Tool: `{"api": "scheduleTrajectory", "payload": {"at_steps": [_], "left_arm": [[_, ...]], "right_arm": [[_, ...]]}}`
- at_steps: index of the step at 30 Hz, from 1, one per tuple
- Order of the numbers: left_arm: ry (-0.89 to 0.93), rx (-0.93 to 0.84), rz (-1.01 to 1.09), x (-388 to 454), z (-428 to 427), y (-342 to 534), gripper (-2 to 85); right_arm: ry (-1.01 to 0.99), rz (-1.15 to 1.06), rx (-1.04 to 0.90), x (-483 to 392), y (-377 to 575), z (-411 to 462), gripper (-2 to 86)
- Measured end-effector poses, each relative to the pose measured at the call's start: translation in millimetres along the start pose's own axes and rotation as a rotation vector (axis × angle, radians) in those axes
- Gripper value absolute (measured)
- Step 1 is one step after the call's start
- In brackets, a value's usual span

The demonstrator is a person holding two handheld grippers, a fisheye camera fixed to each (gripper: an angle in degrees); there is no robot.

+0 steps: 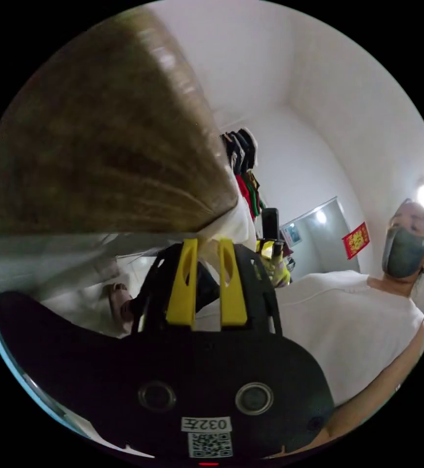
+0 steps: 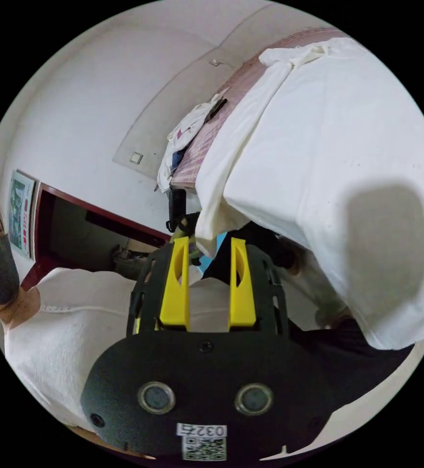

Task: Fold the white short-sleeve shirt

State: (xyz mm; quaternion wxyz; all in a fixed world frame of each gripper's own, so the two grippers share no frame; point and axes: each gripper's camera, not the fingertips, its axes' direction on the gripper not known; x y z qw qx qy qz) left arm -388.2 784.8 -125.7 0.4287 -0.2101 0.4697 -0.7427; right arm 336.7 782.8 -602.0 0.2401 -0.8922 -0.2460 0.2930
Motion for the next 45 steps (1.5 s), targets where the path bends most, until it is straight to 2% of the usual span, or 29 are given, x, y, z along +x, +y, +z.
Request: {"api": "scheduleTrajectory", "payload": {"at_steps": [2,5,8,11,14,19,24,28,34,36,38,42,45], "left_arm": [[0.032,0.066,-0.003,4.8,-0.4,23.9,-0.8],[-0.013,0.130,0.060,32.7,-2.6,66.5,-1.5],[0.006,0.061,0.092,40.8,7.5,100.5,-1.4],[-0.058,0.028,0.090,39.2,6.8,123.6,-0.7],[-0.048,0.038,0.129,41.3,2.3,125.5,-0.4],[-0.262,0.100,0.225,51.3,4.7,112.0,3.5],[-0.296,0.094,0.340,57.2,30.5,93.1,4.0],[-0.359,0.030,0.376,60.7,67.0,87.5,3.8],[-0.122,0.011,0.396,64.5,70.6,96.8,-0.7],[-0.063,0.000,0.408,71.0,69.6,102.6,-0.8],[0.003,-0.037,0.422,78.5,67.6,108.7,-0.8],[-0.029,-0.124,0.430,91.0,71.7,114.5,-0.3],[-0.112,-0.121,0.400,94.6,74.4,116.8,2.1]], "right_arm": [[0.046,-0.042,-0.017,-7.9,-4.8,13.7,11.9],[0.119,-0.089,-0.033,-19.5,-5.3,26.6,12.3],[0.198,-0.118,-0.074,-21.8,-3.4,43.7,12.3],[0.189,-0.092,-0.093,-11.2,-1.9,54.4,12.3],[0.201,-0.071,-0.111,-5.3,1.6,61.4,12.1],[0.317,-0.070,-0.089,4.8,8.9,75.2,11.6],[0.316,-0.086,-0.113,15.9,5.9,107.4,10.1],[0.299,-0.179,-0.149,9.5,7.0,124.5,0.6],[0.176,-0.484,-0.306,-38.1,27.6,90.3,-0.9],[0.199,-0.464,-0.329,-29.3,29.3,76.4,-0.9],[0.340,-0.373,-0.357,-8.7,28.2,71.9,-0.8],[0.376,-0.388,-0.354,-12.5,28.3,79.3,0.4],[0.409,-0.325,-0.417,-3.5,27.6,98.9,9.3]]}}
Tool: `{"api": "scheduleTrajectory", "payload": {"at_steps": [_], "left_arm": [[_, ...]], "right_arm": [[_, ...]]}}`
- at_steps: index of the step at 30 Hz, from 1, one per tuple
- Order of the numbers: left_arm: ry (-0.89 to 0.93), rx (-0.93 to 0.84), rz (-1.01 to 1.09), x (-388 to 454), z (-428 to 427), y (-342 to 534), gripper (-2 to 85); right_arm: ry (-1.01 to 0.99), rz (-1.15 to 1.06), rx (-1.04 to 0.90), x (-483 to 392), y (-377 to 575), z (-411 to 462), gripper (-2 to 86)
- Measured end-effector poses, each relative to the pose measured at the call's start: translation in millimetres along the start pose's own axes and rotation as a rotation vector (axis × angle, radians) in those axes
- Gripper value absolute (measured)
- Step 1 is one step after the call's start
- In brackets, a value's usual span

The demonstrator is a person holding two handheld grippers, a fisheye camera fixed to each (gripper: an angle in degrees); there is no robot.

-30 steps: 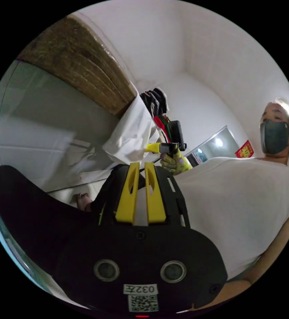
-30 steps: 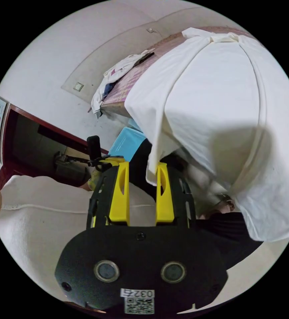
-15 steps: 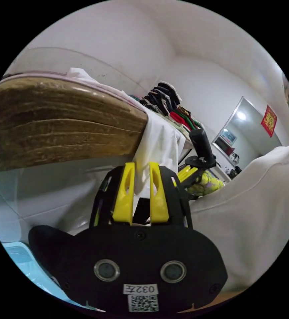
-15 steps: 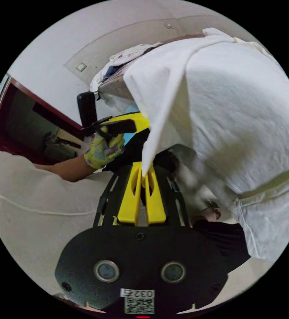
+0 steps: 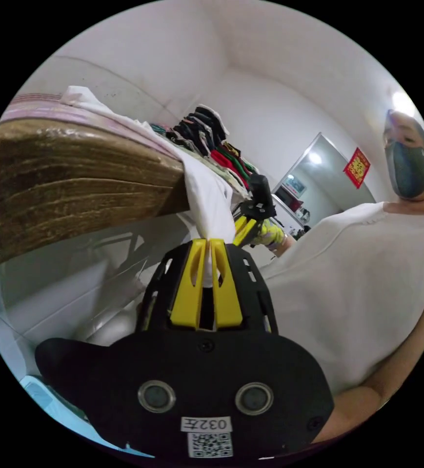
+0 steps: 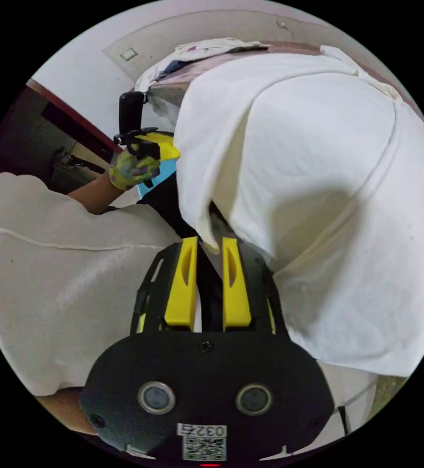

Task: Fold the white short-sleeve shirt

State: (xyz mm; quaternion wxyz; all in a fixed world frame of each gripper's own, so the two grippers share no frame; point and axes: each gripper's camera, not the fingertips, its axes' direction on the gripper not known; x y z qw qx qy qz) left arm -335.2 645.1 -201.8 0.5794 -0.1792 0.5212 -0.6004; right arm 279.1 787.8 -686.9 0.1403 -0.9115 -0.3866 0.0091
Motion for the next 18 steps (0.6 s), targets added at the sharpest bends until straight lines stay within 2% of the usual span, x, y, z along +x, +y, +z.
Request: {"api": "scheduleTrajectory", "payload": {"at_steps": [1,3,9,13,18], "left_arm": [[0.002,-0.012,-0.012,-0.1,2.9,-0.7,4.9],[-0.019,-0.028,-0.026,0.5,8.0,-1.2,6.3],[-0.129,0.048,-0.033,19.4,15.4,-12.5,6.3],[-0.121,0.089,-0.072,28.5,22.0,-20.8,3.1],[-0.129,0.073,-0.002,71.8,0.5,-32.3,-0.6]], "right_arm": [[-0.058,0.005,-0.020,1.8,-0.8,5.8,12.4],[-0.090,0.013,0.005,1.2,1.6,7.9,12.5],[-0.015,0.079,0.148,-6.3,16.8,-10.6,6.8],[0.077,0.083,0.233,-17.3,35.5,-42.2,2.0],[0.013,0.007,0.460,-26.6,58.3,-110.9,-0.8]]}}
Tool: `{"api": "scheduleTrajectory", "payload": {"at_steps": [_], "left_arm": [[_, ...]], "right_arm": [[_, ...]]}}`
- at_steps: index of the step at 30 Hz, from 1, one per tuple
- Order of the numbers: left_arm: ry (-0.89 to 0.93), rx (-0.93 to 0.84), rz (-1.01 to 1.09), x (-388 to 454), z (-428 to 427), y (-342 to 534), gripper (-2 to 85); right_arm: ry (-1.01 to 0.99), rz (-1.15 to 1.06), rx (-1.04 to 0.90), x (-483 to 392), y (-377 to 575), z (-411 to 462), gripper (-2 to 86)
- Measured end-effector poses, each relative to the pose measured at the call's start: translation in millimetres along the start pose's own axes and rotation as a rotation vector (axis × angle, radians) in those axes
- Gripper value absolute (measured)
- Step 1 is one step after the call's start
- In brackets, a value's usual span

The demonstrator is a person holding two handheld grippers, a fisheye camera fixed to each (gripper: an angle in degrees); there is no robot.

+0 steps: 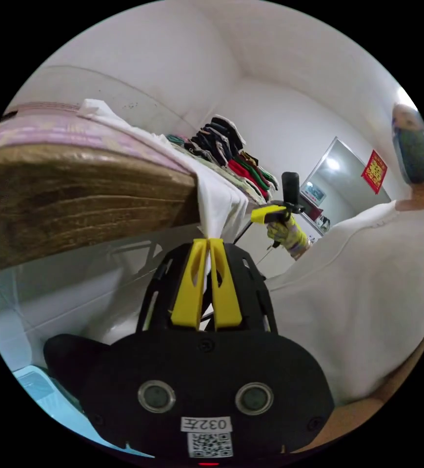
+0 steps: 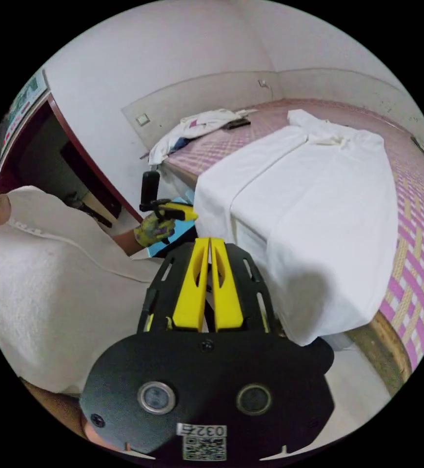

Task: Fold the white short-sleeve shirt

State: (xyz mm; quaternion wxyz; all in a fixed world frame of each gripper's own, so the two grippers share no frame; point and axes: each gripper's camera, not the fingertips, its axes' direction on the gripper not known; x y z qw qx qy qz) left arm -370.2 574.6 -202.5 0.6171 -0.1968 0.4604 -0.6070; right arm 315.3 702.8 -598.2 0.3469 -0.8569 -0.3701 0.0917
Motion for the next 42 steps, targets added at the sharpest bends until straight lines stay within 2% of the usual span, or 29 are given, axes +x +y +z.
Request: {"api": "scheduleTrajectory", "payload": {"at_steps": [5,8,10,15,18,20,25,27,28,31,34,42], "left_arm": [[-0.047,0.199,-0.025,28.8,-91.4,-45.4,0.6],[-0.073,0.233,-0.123,13.3,-119.8,-119.6,4.9],[-0.040,0.251,-0.181,-5.6,-122.7,-170.6,6.5],[-0.091,0.215,-0.332,-80.6,-89.2,-305.2,9.3],[-0.007,0.302,-0.498,-150.0,-67.2,-361.4,9.9],[-0.082,0.335,-0.614,-194.7,-50.8,-396.8,9.6],[-0.139,0.411,-0.742,-241.9,-29.5,-426.3,9.0],[-0.103,0.445,-0.755,-247.2,-32.2,-431.2,8.6],[-0.079,0.445,-0.745,-247.8,-37.1,-437.3,8.5],[-0.159,0.398,-0.748,-241.6,-50.1,-447.5,8.1],[-0.093,0.417,-0.783,-244.9,-51.8,-451.5,7.9],[-0.083,0.352,-0.814,-230.9,-50.0,-473.9,7.8]], "right_arm": [[-0.046,-0.039,0.142,22.5,-44.0,-62.2,-0.8],[0.039,0.031,0.107,58.7,-99.2,-74.4,-0.1],[0.110,0.101,0.096,94.2,-134.9,-74.9,1.1],[0.054,0.303,0.105,205.1,-218.5,-62.4,4.7],[0.055,0.375,0.045,251.6,-266.9,-40.4,5.1],[0.122,0.421,-0.025,281.8,-299.9,-20.6,5.7],[0.190,0.510,-0.099,331.3,-337.1,-2.5,7.6],[0.158,0.516,-0.105,341.4,-346.0,-2.1,7.6],[0.129,0.516,-0.106,344.9,-350.6,-2.7,7.8],[0.083,0.521,-0.126,349.2,-356.9,-5.6,8.1],[0.058,0.503,-0.126,345.8,-361.0,-14.0,8.2],[0.059,0.510,-0.152,339.5,-366.8,-17.9,7.8]]}}
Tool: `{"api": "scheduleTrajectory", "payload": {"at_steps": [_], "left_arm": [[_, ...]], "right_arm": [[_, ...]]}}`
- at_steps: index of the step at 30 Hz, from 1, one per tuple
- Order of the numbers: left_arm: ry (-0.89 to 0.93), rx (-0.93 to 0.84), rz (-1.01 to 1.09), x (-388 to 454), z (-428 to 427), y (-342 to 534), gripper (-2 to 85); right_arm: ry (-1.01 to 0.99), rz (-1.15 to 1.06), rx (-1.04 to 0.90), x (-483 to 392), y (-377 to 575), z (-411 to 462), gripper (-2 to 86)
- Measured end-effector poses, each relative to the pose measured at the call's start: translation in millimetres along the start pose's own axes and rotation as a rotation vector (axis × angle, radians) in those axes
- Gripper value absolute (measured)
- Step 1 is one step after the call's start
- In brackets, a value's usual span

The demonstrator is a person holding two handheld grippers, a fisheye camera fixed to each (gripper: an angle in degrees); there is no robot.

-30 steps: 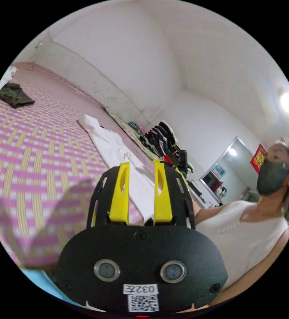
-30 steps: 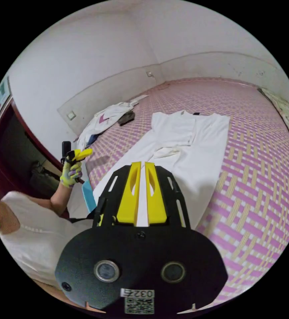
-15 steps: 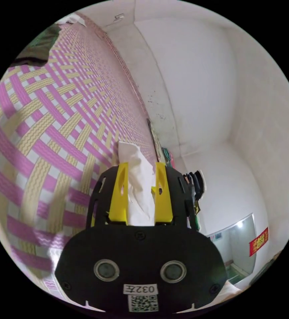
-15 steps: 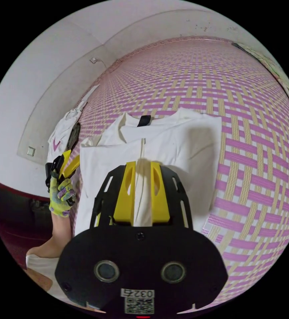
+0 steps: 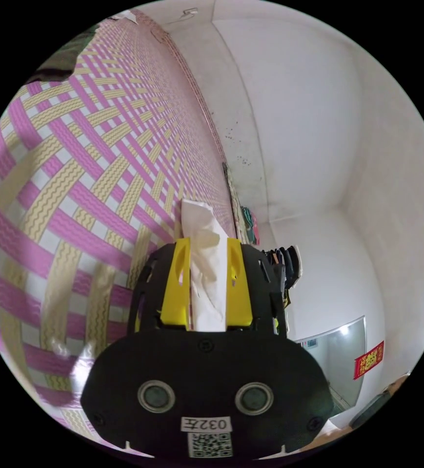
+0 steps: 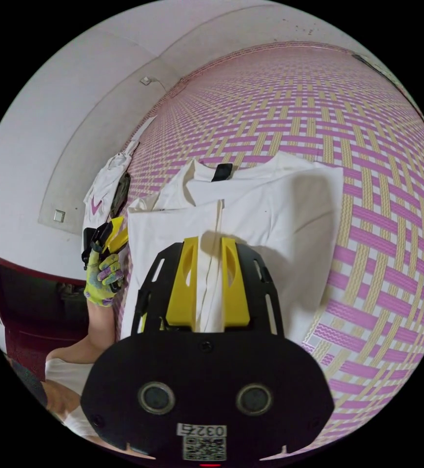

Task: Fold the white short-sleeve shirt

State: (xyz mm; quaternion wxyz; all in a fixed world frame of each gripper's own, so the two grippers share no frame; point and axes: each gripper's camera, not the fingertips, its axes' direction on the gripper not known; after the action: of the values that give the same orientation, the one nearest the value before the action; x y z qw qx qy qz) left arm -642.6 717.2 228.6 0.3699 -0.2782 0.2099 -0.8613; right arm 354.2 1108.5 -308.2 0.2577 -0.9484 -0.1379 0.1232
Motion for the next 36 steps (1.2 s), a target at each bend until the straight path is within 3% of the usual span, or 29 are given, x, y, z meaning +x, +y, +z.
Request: {"api": "scheduleTrajectory", "payload": {"at_steps": [4,9,14,18,22,24,26,28,31,36], "left_arm": [[0.035,-0.015,-0.005,8.8,-3.2,1.4,7.0],[0.031,-0.036,0.011,25.3,-4.0,7.2,6.6],[0.076,-0.002,0.066,42.7,-17.0,14.6,6.6],[0.090,-0.019,0.120,56.5,-15.0,20.0,6.5],[0.125,-0.086,0.140,65.5,-1.7,27.0,6.3],[0.108,-0.101,0.147,69.7,0.7,30.5,6.1],[0.081,-0.080,0.138,73.0,-3.9,34.7,5.9],[0.065,-0.050,0.122,71.7,-11.3,38.0,5.9],[0.062,-0.005,0.058,61.2,-23.7,42.3,5.5],[0.058,-0.011,0.087,71.6,-29.7,44.4,4.1]], "right_arm": [[-0.033,-0.015,-0.009,-6.6,-2.0,-3.9,6.5],[0.084,-0.097,0.010,-31.3,2.7,-11.0,1.8],[0.023,-0.241,0.246,-90.6,45.6,-80.6,-0.8],[0.007,-0.157,0.345,-74.9,80.5,-115.0,-0.7],[0.078,0.008,0.107,-25.8,83.4,-86.6,1.7],[0.215,0.027,0.055,-24.8,79.3,-80.2,5.3],[0.323,-0.091,0.157,-64.3,71.3,-88.1,5.7],[0.307,-0.211,0.191,-101.6,55.2,-83.8,6.1],[0.190,-0.337,0.141,-143.1,7.0,-54.7,8.1],[0.244,-0.367,-0.029,-169.9,-82.4,19.9,9.9]]}}
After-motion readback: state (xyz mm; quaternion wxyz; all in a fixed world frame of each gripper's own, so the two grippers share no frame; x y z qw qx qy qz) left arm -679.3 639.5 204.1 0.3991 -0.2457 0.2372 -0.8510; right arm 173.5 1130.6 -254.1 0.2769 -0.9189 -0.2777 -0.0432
